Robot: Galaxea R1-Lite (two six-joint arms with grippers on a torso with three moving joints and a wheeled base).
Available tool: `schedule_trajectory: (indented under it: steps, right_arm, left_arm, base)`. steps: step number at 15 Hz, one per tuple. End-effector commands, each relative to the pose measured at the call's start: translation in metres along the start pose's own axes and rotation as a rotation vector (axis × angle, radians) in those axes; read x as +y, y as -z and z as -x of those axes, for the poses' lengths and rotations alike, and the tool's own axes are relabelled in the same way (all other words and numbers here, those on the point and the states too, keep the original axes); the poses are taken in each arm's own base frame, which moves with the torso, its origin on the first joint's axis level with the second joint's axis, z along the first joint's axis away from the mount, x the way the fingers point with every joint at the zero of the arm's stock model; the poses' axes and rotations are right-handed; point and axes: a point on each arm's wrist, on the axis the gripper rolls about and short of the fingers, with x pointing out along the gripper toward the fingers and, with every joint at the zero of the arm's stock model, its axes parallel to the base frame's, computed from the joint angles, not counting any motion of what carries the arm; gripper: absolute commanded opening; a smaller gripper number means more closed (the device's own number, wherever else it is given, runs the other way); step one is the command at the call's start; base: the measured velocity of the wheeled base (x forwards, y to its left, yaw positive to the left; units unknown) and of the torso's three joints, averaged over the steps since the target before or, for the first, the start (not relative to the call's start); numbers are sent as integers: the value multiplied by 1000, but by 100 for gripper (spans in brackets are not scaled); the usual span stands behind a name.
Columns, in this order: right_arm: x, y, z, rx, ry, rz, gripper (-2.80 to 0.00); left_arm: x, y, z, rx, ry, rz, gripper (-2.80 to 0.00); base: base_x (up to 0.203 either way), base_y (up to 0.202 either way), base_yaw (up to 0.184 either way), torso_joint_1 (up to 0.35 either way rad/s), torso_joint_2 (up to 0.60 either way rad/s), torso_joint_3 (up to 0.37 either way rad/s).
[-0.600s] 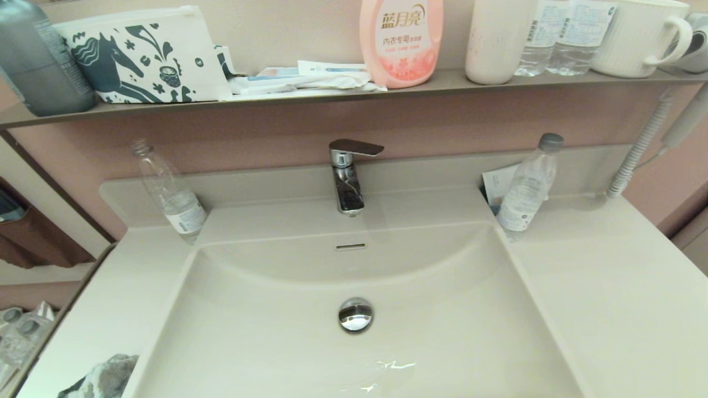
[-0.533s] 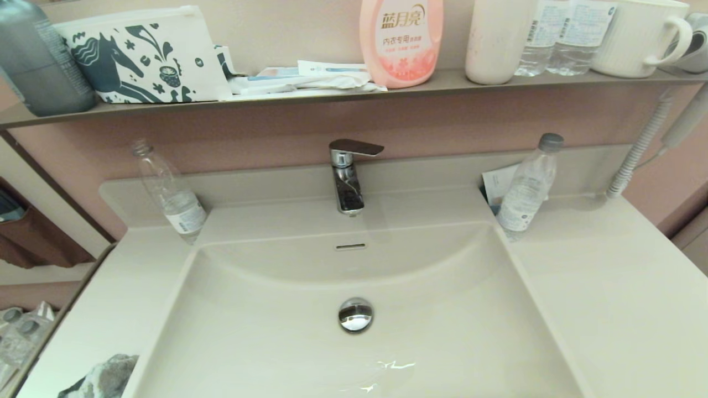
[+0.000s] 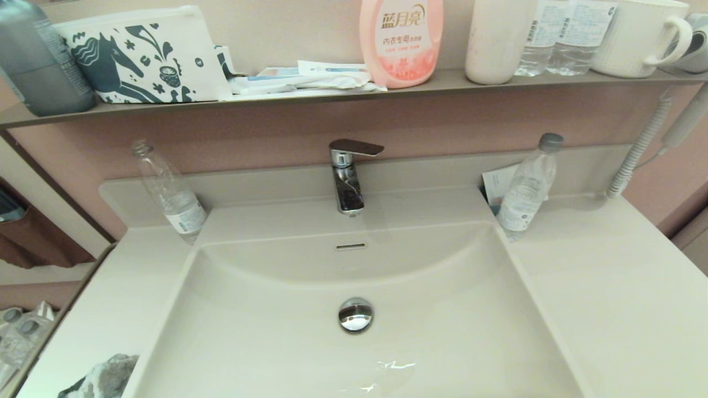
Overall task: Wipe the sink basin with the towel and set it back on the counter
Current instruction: Turn on the faucet
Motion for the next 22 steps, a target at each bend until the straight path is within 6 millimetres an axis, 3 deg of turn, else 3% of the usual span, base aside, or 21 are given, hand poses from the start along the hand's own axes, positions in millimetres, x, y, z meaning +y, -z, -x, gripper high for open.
schedule_trajectory:
  steps: [1,19,22]
  right_arm:
    - [0,0,0,2,-1,0,-280]
    - [0,0,0,2,8,25,-280]
    - [0,-17,1,0,-10,46,-280]
  left_arm:
    - [0,0,0,2,-1,0,-280]
    - [0,0,0,2,-1,1,-280]
    - [0,0,0,2,-1,1,-280]
  base:
    - [0,0,0,0,0,0]
    - [0,0,0,0,0,0]
    - [0,0,0,0,0,0]
